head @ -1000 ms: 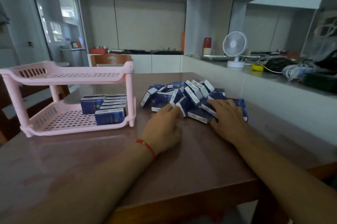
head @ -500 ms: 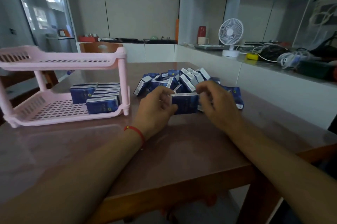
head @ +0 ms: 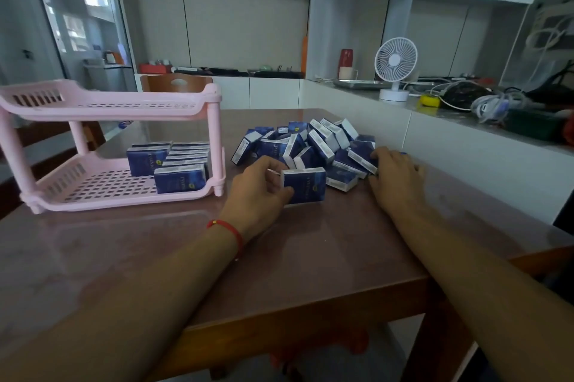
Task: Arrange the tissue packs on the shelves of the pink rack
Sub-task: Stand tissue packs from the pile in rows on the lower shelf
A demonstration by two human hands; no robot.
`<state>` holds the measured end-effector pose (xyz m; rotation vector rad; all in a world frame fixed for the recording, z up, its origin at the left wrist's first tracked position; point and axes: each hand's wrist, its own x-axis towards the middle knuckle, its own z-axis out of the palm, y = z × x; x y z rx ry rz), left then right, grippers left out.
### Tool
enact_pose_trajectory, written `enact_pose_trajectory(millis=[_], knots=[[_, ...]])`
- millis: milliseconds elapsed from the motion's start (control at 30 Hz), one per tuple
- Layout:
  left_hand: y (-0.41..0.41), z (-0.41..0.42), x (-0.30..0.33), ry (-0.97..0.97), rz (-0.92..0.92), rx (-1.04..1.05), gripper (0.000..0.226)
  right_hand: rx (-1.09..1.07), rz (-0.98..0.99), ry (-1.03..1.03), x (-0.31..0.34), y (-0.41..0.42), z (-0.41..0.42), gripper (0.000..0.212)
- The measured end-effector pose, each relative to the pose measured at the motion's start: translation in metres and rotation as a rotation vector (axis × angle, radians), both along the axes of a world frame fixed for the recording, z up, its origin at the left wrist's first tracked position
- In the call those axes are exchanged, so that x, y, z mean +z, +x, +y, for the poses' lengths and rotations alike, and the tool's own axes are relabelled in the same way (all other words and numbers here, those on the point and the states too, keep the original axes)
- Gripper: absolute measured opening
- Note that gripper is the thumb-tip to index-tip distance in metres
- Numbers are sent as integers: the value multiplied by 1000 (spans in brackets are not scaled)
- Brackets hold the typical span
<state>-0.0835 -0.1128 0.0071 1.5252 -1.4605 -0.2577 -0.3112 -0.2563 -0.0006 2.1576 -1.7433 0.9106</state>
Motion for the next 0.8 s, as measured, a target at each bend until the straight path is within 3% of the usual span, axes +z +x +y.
enact_pose_trajectory(millis=[167,300,400,533,633,800], knots=[[1,2,0,16,-6,7,28,-2,-192,-134,10,0,10,25],[4,1,0,8,-18,29,26,257,-560,-227,22,-1,37,21],[8,0,-1,21,-21,33,28,461,-430,-285,22,7,58,19],[15,-3,-1,90,3,-19,36,734,-174,-142,14,26,70,20],[18,-4,0,156,27,-86,45,759,-63,-21,11,33,69,16],[13,-3,4,251,149,-180,49,778,-35,-13,9,34,65,22]])
